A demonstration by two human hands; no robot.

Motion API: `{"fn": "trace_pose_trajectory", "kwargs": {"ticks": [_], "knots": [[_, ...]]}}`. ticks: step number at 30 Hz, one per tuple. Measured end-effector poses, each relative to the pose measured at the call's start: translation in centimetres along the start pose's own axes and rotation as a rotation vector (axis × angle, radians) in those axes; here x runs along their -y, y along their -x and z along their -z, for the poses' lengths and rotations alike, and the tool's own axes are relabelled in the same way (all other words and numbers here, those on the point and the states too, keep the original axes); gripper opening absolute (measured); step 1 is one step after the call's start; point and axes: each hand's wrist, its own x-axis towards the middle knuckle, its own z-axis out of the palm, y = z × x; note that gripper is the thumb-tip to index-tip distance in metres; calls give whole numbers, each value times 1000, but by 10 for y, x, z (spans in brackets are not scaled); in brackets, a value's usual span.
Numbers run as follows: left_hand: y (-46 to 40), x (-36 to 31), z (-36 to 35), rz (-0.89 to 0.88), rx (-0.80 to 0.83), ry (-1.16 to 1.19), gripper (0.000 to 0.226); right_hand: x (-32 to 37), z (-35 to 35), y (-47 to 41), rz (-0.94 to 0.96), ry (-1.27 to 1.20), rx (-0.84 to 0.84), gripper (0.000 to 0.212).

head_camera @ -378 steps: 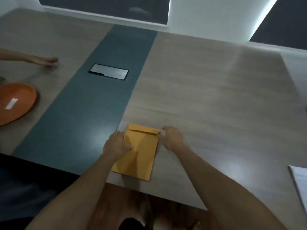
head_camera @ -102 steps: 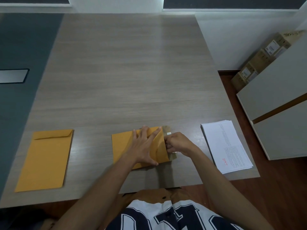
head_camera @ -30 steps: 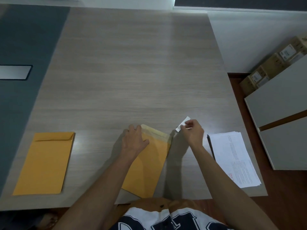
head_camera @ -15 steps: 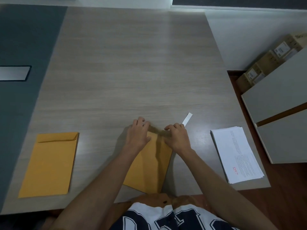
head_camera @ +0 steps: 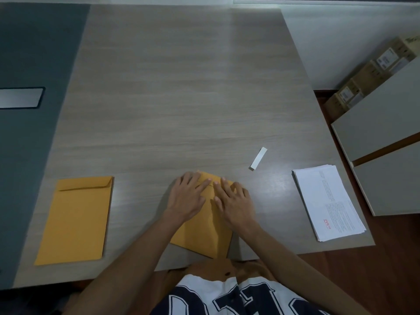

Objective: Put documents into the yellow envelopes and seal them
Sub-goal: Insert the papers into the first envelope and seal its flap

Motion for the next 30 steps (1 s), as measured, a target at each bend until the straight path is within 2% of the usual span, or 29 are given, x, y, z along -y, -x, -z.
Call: {"fn": "trace_pose_trajectory", "kwargs": {"ticks": [8,12,16,20,23,26,28,30], "knots": [[8,-3,-11,73,8,-63,61,-30,-12,10,16,131,31,54],[7,-4,-12,90,11,-42,61,-61,-14,29,-22,123,-18,61],[5,-10,-9,145,49,3,59,-61,-11,28,-45,89,-40,62],[-1,-28,-4,217,-35,85,62,-64,-12,25,-16,96,-41,63],[-1,-42,-9,120,-65,125,71,-66,-10,17,3,96,-43,60],[-1,-43,-13,148,12,140,95,-69,-8,5,44,85,-55,51],[-5,-41,-12,187,72,133,109,-72,-7,-5,90,63,-129,48],[-15,-37,-6,222,126,121,116,-74,-6,-16,136,9,-270,40]]}}
